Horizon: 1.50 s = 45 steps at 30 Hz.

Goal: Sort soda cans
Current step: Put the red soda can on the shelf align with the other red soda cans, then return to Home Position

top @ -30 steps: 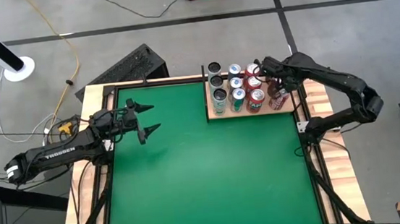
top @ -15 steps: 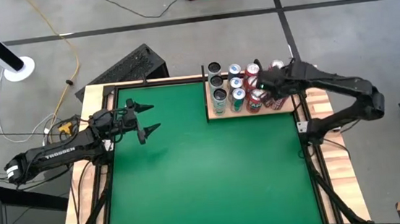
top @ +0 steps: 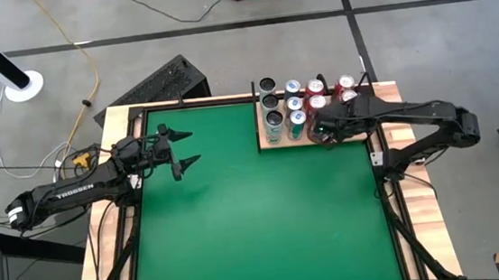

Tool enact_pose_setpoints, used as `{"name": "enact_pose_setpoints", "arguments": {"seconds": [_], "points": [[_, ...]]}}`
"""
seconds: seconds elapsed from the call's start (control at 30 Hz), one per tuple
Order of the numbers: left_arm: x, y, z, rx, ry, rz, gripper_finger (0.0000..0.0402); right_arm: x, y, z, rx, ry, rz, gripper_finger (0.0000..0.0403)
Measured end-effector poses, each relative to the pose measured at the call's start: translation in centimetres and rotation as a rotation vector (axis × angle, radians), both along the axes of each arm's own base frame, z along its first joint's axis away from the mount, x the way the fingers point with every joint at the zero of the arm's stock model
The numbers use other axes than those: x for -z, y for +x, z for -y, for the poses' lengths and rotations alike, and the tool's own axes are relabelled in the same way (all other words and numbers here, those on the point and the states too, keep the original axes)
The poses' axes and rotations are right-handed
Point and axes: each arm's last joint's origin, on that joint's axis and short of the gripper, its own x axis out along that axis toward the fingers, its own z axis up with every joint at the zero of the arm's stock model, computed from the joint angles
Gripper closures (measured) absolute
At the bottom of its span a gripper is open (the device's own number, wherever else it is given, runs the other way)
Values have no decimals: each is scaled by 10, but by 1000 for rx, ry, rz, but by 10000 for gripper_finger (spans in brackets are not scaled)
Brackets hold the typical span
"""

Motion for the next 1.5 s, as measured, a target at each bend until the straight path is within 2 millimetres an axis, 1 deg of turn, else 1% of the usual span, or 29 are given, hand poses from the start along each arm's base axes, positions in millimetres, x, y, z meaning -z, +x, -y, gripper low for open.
{"name": "enact_pose_setpoints", "arguments": {"seconds": [0.43,0.8,1.03,1.17,1.33,1.4,1.5], "points": [[0,0,0,-1,-24,4,10,13,-12,9,67,11,-94,383],[0,0,0,-1,-23,5,10,12,-22,13,109,25,-175,382],[0,0,0,-1,-23,4,10,12,-21,9,97,44,-175,382],[0,0,0,5,-12,1,10,4,-17,3,68,54,-136,382],[0,0,1,41,1,-4,10,-20,-7,-5,3,60,-35,382],[0,0,1,47,14,-8,10,-29,-3,-9,-47,51,8,382],[0,0,1,47,30,-11,10,-38,7,-18,-148,43,133,382]]}}
